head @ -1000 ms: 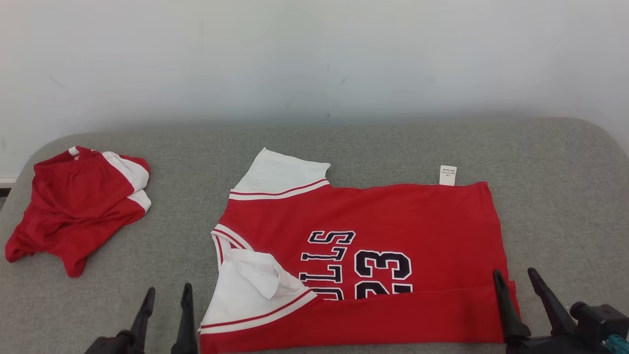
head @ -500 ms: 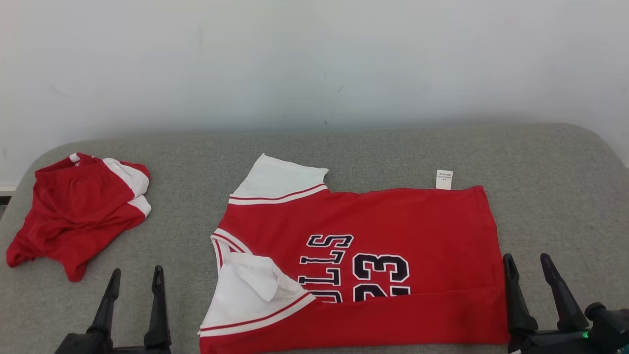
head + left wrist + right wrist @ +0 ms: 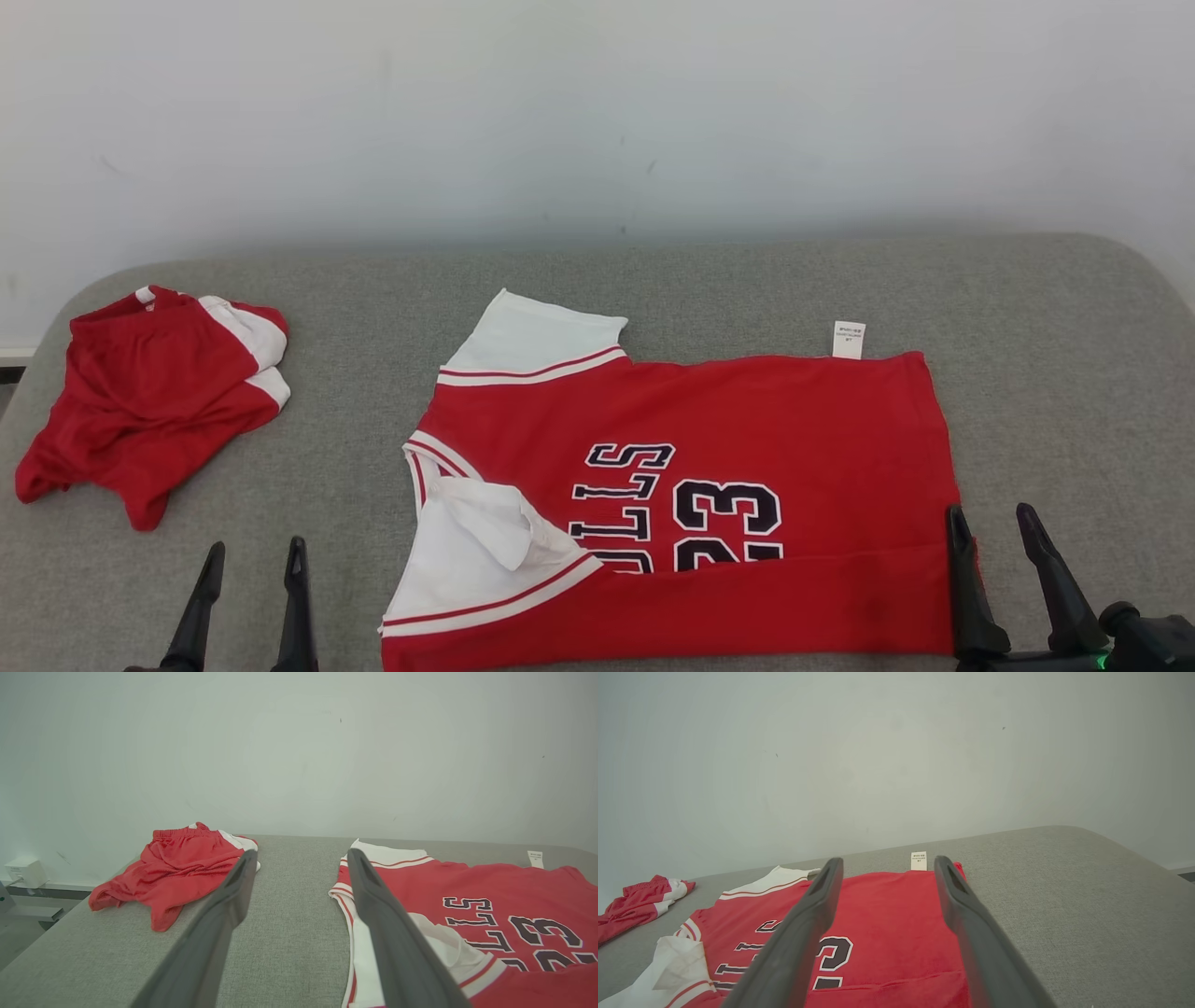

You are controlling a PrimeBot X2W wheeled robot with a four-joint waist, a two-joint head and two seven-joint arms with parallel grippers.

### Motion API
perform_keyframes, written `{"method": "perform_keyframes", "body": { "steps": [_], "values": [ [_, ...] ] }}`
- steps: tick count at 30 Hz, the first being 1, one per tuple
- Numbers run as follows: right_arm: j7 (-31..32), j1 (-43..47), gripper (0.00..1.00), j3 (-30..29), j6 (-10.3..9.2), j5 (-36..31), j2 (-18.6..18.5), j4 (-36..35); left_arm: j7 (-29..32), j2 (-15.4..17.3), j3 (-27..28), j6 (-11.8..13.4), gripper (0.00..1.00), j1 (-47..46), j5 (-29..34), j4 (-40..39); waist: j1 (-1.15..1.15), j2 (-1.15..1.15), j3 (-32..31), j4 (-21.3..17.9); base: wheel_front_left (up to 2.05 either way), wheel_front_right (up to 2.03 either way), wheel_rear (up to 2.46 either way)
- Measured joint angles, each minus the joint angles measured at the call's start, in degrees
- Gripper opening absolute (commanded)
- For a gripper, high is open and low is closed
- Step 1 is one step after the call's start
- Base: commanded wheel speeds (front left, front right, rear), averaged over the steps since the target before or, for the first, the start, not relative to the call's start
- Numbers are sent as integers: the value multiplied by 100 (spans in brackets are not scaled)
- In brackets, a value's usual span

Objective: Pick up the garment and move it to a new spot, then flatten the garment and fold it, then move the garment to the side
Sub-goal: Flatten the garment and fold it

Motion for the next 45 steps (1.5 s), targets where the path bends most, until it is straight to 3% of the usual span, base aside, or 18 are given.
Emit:
{"method": "perform_keyframes", "body": {
  "steps": [18, 22, 32, 45],
  "values": [
    [60, 33, 100, 0, 0, -43, 43, 125, -1, -15, 56, -18, 100, 84, -57, 116, 0, 0, 30, 13, 0, 0, 0],
    [147, -108, 100, 16, 0, 10, -30, 281, 38, 105, 57, -68, 100, -69, -57, 297, 0, 0, 66, 0, 0, 0, 0],
    [642, -1461, 100, -229, 0, -5, -266, 939, 594, 608, -48, -328, 100, -1660, -176, 485, 0, 1, 541, -114, 0, 0, 0],
    [1234, -4131, 100, -111, 0, -198, -450, 2482, 1382, 1229, -639, -526, 100, -4352, -357, 1596, 3, 1, 1792, -421, 0, 0, 0]
  ]
}}
